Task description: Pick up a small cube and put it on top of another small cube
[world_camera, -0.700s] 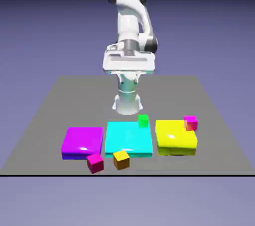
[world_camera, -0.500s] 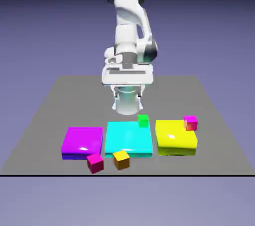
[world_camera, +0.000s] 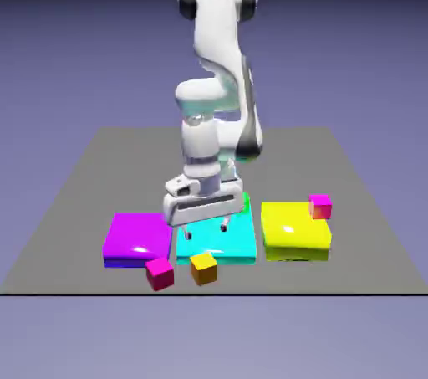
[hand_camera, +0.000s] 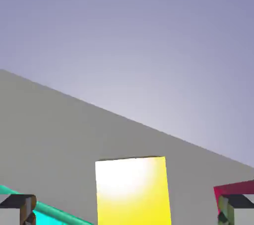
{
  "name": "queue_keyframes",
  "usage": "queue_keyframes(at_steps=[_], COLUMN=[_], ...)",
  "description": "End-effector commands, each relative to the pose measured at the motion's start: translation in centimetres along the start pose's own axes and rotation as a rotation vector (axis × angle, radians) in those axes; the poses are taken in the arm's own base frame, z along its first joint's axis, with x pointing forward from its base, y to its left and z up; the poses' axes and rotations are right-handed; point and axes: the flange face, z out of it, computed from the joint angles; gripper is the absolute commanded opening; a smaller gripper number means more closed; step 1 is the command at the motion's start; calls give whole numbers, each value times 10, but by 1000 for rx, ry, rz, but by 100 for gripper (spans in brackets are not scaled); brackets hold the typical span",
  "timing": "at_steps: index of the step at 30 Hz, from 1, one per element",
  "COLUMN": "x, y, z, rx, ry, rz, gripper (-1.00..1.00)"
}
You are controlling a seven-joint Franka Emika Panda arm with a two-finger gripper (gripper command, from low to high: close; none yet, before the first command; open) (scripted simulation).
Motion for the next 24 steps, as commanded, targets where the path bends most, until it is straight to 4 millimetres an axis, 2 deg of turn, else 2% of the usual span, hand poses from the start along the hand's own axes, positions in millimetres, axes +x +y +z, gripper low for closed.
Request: queue_keyframes(at_steps=[1, 2, 8, 9, 10, 15, 17, 24], x=[0, 0, -2, -2, -2, 1, 0, 47], y=[2, 2, 4, 4, 4, 2, 2, 67], z=[9, 9, 79, 79, 79, 16, 9, -34], rx=[-11, -11, -11, -11, -11, -12, -11, -32], ry=[-18, -18, -18, -18, -18, -16, -18, 5], rz=[-14, -14, -14, -14, -14, -15, -14, 327], gripper=[0, 0, 0, -100, -100, -100, -100, -100])
